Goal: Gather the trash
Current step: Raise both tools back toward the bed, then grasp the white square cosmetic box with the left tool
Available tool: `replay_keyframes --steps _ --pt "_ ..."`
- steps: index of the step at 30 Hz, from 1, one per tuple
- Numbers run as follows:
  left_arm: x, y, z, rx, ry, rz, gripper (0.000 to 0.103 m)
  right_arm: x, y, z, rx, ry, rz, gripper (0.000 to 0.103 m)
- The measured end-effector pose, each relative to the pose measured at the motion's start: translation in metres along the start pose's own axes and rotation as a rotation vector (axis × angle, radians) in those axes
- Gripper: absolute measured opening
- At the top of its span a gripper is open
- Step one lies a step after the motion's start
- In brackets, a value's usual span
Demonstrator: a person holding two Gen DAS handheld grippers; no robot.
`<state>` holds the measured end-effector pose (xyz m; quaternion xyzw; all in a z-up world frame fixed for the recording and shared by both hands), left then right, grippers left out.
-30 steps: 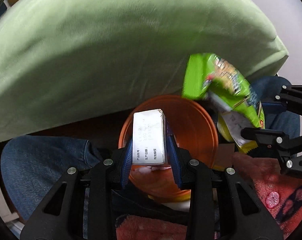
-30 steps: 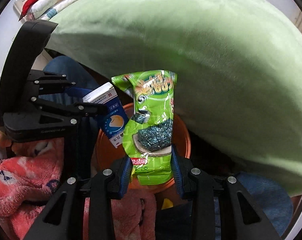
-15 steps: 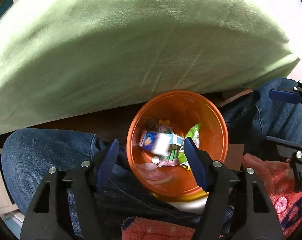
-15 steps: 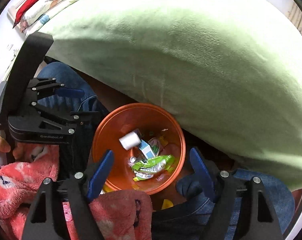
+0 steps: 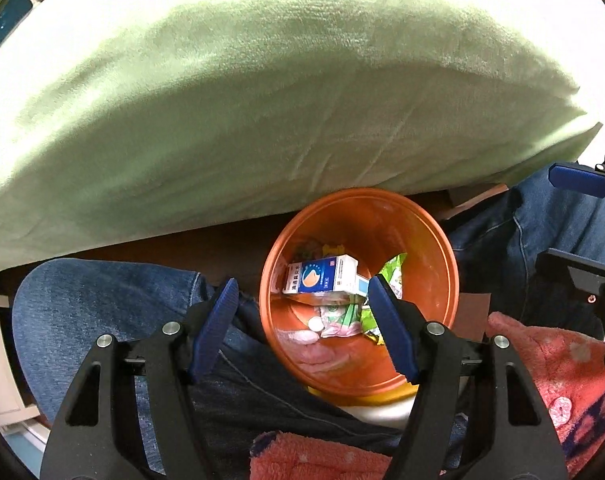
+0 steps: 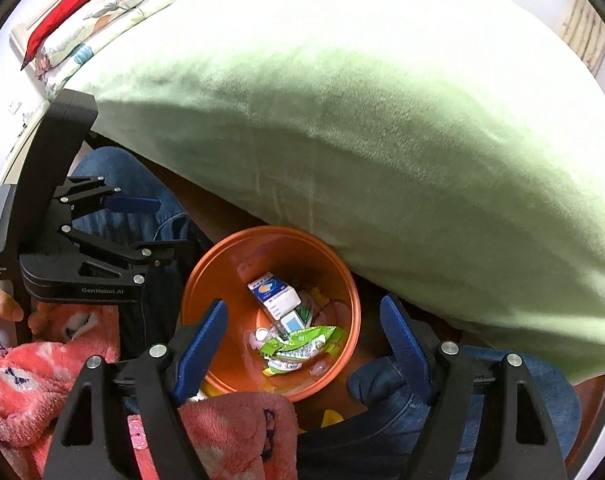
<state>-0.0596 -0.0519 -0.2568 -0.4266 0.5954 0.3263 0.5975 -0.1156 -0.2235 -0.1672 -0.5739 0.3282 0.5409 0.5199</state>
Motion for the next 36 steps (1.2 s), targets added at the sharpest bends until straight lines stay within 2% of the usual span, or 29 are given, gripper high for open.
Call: replay_keyframes --steps 9,10,12,15,21,25,30,36 --pt "-0.036 -0.018 0.012 -0.030 0.002 -0.083 0.067 -0.027 -0.019 -0.007 0.019 0.009 -0.101 0.078" --pt "-0.046 -0.024 0.015 -0.036 0.009 -0.110 0.068 -0.030 -0.021 -0.007 0.020 0.011 -0.112 0.078" --pt "-0.061 -0.033 0.022 -0.051 0.004 -0.157 0.076 -0.036 -0.025 -0.008 0.021 0.012 -0.135 0.078" --pt "-0.095 -0.053 0.035 -0.077 0.016 -0.265 0.078 -0.044 -0.030 -0.008 0.023 0.010 -0.157 0.078" --pt "-0.151 -0.118 0.076 -0.108 -0.046 -0.495 0.087 -0.051 -0.036 -0.004 0.020 -0.001 -0.182 0.078" --pt "-0.161 -0.164 0.088 -0.075 -0.023 -0.571 0.087 -0.051 -0.039 0.000 0.017 -0.012 -0.191 0.078" --pt "-0.152 -0.227 0.100 -0.004 -0.025 -0.591 0.087 -0.052 -0.042 0.006 0.010 -0.020 -0.198 0.078" --pt "-0.133 -0.286 0.124 -0.012 0.025 -0.591 0.087 -0.056 -0.050 0.010 0.009 -0.016 -0.213 0.079"
Point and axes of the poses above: each gripper's, at about its wrist camera, not at the fingertips, and x roughly the way its jaws point, z to its left, y to its underside, the point moved 9 cm from there along x, roughly the way its jaws point, and after that the axes turned 7 degrees about z, right-handed, at the moved point
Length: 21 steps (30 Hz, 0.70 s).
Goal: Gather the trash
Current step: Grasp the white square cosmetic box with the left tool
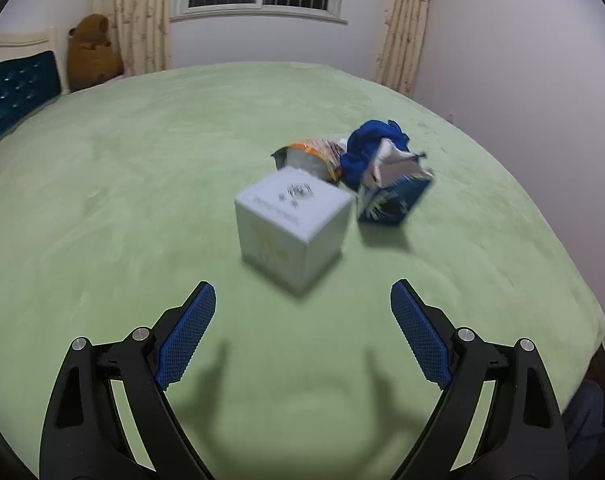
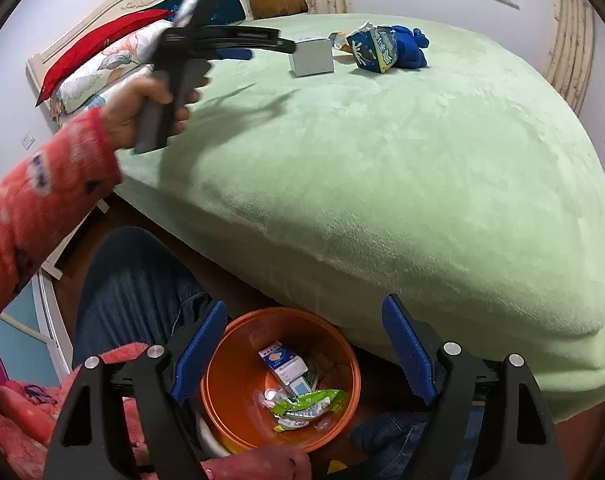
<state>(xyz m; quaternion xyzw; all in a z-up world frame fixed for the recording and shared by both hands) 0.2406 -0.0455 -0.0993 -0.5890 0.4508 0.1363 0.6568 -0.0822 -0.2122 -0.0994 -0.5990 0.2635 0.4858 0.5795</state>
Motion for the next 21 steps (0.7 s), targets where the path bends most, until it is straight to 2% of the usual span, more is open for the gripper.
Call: replay_keyframes --steps 4,12,13,14,15,19,21 --pt "0.030 -0.024 0.016 0.040 -0.034 0.001 0.087 0.004 -0.004 0.000 0.003 0.005 0.008 0.079" --pt "0.052 -0.043 0.016 0.118 0.001 0.017 0.087 0.011 -0.010 -0.005 0.012 0.020 0.029 0.079" --pt "0.053 -0.044 0.012 0.134 0.004 0.022 0.085 0.011 -0.011 -0.004 0.011 0.021 0.029 0.079" --pt "0.054 -0.043 0.009 0.146 0.010 0.027 0.073 0.011 -0.012 -0.004 0.010 0.022 0.029 0.079" --pt "0.055 -0.042 0.004 0.158 0.022 0.040 0.068 0.011 -0.012 -0.003 0.009 0.022 0.028 0.079" --pt "0.050 -0.034 -0.006 0.180 0.004 0.036 0.067 0.009 -0.015 -0.001 0.013 0.022 0.021 0.079" --pt "0.038 -0.029 -0.009 0.152 0.010 0.025 0.067 0.006 -0.019 0.000 0.010 0.025 0.008 0.079"
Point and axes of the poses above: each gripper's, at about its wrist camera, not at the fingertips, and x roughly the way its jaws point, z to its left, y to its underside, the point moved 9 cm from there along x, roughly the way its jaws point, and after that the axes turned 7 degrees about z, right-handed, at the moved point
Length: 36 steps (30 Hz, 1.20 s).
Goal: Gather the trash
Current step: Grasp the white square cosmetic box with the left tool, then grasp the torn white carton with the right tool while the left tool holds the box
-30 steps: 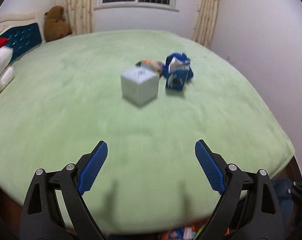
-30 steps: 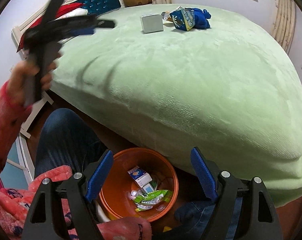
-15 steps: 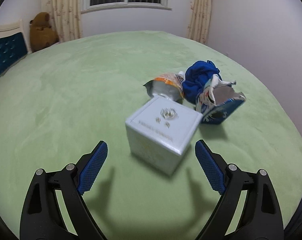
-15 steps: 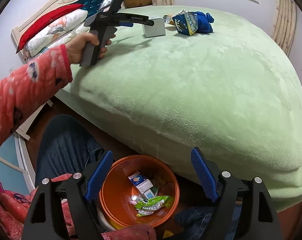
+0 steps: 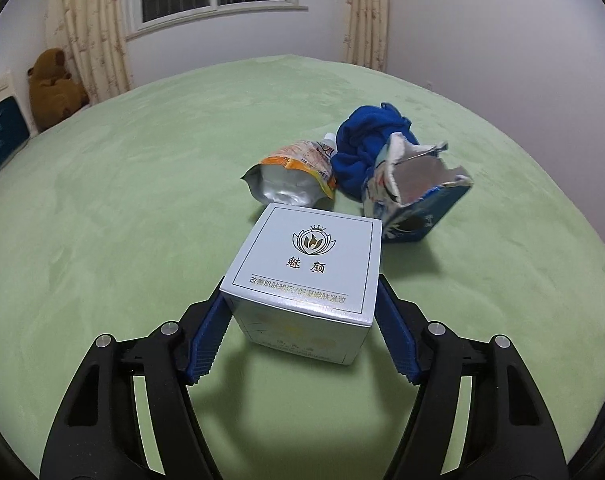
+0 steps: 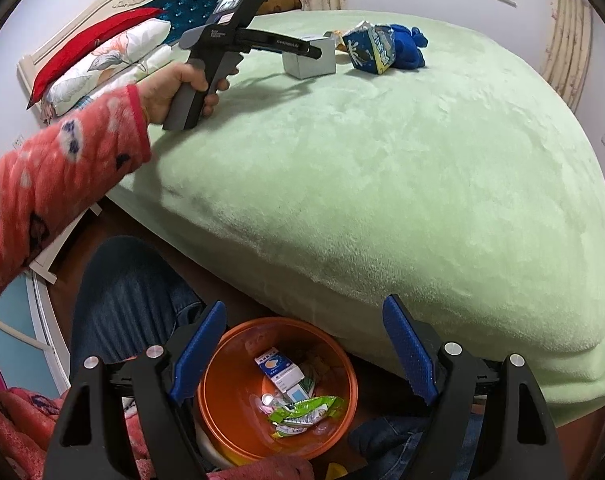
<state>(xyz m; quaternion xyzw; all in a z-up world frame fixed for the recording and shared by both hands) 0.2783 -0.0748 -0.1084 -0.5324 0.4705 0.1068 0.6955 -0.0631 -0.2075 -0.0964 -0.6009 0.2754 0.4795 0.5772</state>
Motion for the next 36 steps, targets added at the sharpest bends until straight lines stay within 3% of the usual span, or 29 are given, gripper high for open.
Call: replay_keyframes --steps 7,9,17,21,25,34,36 --pt "-0.060 0.028 -0.012 -0.058 -0.070 -0.042 0.067 -0.013 -0.039 -0.012 -0.004 0.037 -0.097 0.082" --pt "-0.078 0.040 -0.013 -0.064 -0.127 -0.046 0.067 -0.015 -0.059 -0.019 -0.001 0.064 -0.137 0.082" --pt "-0.136 0.078 -0.012 -0.122 -0.286 -0.047 0.067 -0.010 -0.173 -0.044 0.043 0.132 -0.291 0.087" --pt "-0.153 0.094 -0.006 -0.182 -0.306 -0.056 0.067 0.007 -0.234 -0.057 0.103 0.160 -0.320 0.090" --pt "-0.162 0.102 -0.004 -0.213 -0.304 -0.059 0.067 0.047 -0.290 -0.064 0.161 0.209 -0.287 0.092" --pt "-0.160 0.107 0.000 -0.244 -0.290 -0.054 0.067 0.113 -0.334 -0.082 0.269 0.332 -0.161 0.094" --pt "-0.159 0.107 0.001 -0.248 -0.287 -0.052 0.067 0.114 -0.331 -0.087 0.286 0.348 -0.154 0.079"
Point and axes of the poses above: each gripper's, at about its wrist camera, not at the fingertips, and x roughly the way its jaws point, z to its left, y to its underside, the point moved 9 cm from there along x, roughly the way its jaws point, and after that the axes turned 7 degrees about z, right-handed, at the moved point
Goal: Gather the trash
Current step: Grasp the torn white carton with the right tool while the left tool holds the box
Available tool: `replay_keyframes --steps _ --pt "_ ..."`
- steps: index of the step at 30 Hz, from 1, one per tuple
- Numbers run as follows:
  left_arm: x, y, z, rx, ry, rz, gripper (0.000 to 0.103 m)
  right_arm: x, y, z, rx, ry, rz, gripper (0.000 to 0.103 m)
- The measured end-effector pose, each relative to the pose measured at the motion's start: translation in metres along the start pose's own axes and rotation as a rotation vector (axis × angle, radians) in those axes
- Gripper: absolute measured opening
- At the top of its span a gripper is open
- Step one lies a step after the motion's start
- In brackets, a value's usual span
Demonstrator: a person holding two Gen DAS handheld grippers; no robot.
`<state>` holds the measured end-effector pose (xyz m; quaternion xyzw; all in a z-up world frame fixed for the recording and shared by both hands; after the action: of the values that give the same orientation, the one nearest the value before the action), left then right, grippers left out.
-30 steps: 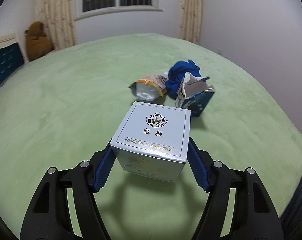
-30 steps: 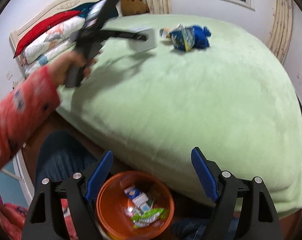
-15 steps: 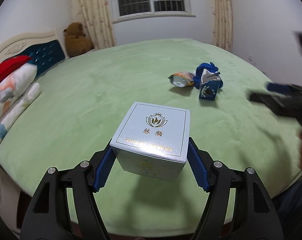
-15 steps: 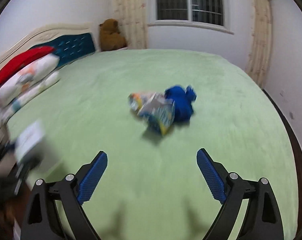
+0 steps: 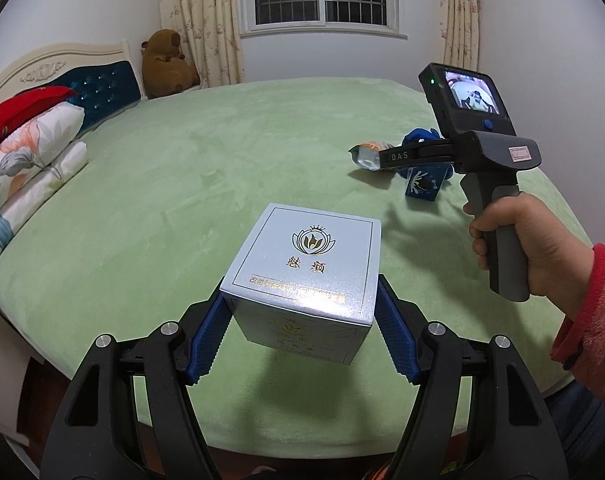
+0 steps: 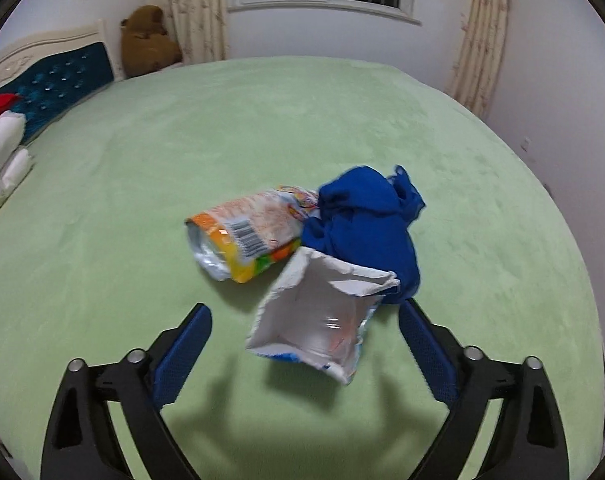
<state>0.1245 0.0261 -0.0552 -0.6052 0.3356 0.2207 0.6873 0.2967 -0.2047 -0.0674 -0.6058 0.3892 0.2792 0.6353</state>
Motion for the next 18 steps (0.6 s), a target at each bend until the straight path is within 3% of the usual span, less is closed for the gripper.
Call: replay_keyframes --steps 2,5,12,18 --pt "0.001 0.001 0.001 -0.006 0.007 0.004 0.067 0.004 0.000 -0.004 0.012 -0.009 0.013 0.059" --pt "0.001 0.002 0.001 -0.016 0.020 0.006 0.067 0.000 0.004 -0.009 0.027 -0.050 0.023 0.052" --pt "0.000 0.002 0.001 -0.012 0.017 0.003 0.067 -0.038 0.018 -0.017 -0.034 -0.086 -0.021 0.049" --pt "-0.008 0.006 -0.008 0.005 0.023 -0.001 0.067 -0.096 0.052 -0.024 -0.129 -0.134 -0.084 0.049"
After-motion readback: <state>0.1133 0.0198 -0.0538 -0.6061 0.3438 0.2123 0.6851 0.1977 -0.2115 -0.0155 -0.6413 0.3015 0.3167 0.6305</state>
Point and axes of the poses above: each gripper's, at about its wrist camera, not at the fingertips, and x roughly the way its jaws point, z to its left, y to its underside, the point moved 9 cm from there along x, roughly the way its jaws point, and after that the axes turned 7 degrees about z, right-handed, at the moved point
